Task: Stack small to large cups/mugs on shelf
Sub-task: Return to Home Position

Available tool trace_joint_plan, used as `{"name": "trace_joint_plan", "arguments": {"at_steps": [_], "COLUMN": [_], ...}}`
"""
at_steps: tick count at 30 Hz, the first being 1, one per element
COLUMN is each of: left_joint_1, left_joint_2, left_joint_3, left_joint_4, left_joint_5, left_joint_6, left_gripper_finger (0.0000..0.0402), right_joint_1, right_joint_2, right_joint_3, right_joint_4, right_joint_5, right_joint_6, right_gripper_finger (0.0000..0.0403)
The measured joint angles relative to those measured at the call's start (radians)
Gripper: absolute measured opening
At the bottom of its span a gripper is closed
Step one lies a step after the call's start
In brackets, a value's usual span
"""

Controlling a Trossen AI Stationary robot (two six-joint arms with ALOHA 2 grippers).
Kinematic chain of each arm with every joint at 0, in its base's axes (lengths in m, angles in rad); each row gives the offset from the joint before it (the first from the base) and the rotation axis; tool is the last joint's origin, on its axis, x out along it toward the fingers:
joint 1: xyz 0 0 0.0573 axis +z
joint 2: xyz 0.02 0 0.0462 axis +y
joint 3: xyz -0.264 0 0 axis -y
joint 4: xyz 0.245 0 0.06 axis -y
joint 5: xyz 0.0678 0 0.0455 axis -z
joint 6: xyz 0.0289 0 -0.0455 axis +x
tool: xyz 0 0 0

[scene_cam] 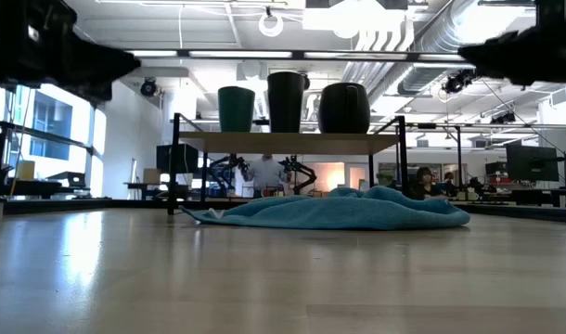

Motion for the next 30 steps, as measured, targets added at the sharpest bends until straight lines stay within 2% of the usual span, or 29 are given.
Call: {"name": "trace_joint_plan", "arguments": {"at_steps": [4, 8, 12, 17, 24, 30], "left_joint_1": [0.000, 0.000, 0.000, 0.000, 0.000, 0.000], "left_joint_2": [0.000, 0.000, 0.000, 0.000, 0.000, 0.000], "left_joint_3": [0.000, 0.001, 0.001, 0.001, 0.001, 0.001], "left_joint_4": [0.176, 0.275, 0.209, 0.116, 0.110, 0.101], "left_joint_5": [0.002, -0.066, -0.068, 0.014, 0.015, 0.015], "left_joint_6": [0.001, 0.005, 0.006, 0.003, 0.005, 0.006], "left_gripper_finger": [0.0097, 0.0097, 0.0097, 0.0097, 0.0097, 0.0097], "right_joint_1": [0.000, 0.000, 0.000, 0.000, 0.000, 0.000], "right_joint_2": [-0.003, -0.003, -0.003, -0.003, -0.003, -0.003], "right_joint_3": [0.056, 0.119, 0.147, 0.144, 0.144, 0.144], "right_joint_4": [-0.058, -0.178, -0.281, -0.297, -0.268, -0.332], "right_joint_5": [-0.012, -0.036, -0.122, -0.144, -0.055, -0.005], "right_joint_6": [-0.024, -0.026, -0.003, 0.049, 0.048, 0.159], "right_gripper_finger": [0.0000, 0.0000, 0.0000, 0.0000, 0.0000, 0.0000]}}
